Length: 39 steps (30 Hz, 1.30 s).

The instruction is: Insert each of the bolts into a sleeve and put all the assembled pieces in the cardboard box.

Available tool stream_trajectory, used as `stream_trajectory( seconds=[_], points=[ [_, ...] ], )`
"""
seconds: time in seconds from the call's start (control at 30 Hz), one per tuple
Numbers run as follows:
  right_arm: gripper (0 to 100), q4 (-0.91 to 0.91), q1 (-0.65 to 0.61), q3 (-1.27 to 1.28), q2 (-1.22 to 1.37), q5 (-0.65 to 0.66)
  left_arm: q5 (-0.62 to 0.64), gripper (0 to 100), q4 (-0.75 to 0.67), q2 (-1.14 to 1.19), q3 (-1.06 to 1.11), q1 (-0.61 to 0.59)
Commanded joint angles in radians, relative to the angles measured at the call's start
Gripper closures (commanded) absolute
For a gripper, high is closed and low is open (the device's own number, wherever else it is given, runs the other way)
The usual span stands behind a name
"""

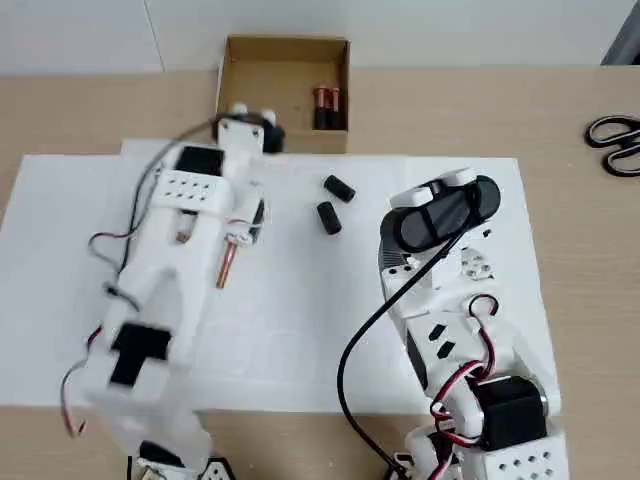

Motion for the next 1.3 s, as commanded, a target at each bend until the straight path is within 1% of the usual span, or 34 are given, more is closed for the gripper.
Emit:
stream_trajectory(
  seconds=[0.0,0.1,0.17,0.2,0.23,0.33,0.43,0.53,0.67,0.77,0.83,1.0,1.13,1.27],
  points=[
    [99.5,-0.002,0.002,-0.055,-0.019,0.002,0.048,99,0.080,-0.279,-0.030,-0.006],
    [99.5,-0.001,0.001,-0.052,-0.019,0.002,0.054,99,0.163,-0.431,-0.022,-0.002],
    [99.5,-0.001,-0.002,-0.052,-0.019,0.000,0.058,99,0.133,-0.508,-0.018,-0.003],
    [99.5,-0.001,-0.002,-0.052,-0.019,0.000,0.080,99,0.083,-0.543,-0.018,-0.009],
    [99.5,-0.001,-0.002,-0.052,-0.019,0.000,0.135,99,0.026,-0.577,-0.013,-0.011],
    [99.5,-0.005,-0.002,-0.038,-0.019,-0.002,0.347,99,-0.133,-0.663,0.048,0.003],
    [99.5,-0.010,-0.004,0.006,-0.019,-0.002,0.479,99,-0.295,-0.738,0.177,0.074],
    [99.5,-0.010,-0.004,0.043,-0.019,-0.002,0.532,99,-0.419,-0.804,0.303,0.160],
    [99.5,-0.010,-0.013,0.080,-0.047,-0.003,0.554,99,-0.620,-0.875,0.455,0.242],
    [99.5,-0.015,-0.071,0.120,-0.111,-0.003,0.555,99,-0.769,-0.910,0.565,0.276],
    [99.5,-0.042,-0.096,0.157,-0.150,-0.003,0.555,99,-0.824,-0.925,0.624,0.301],
    [99.5,-0.068,-0.104,0.216,-0.196,-0.003,0.631,99,-0.844,-0.944,0.676,0.345],
    [99.5,-0.071,-0.113,0.230,-0.203,-0.003,0.632,99,-0.842,-0.948,0.673,0.374],
    [99.5,-0.133,-0.137,0.301,-0.205,-0.002,0.632,99,-0.842,-0.976,0.673,0.407]
  ],
)
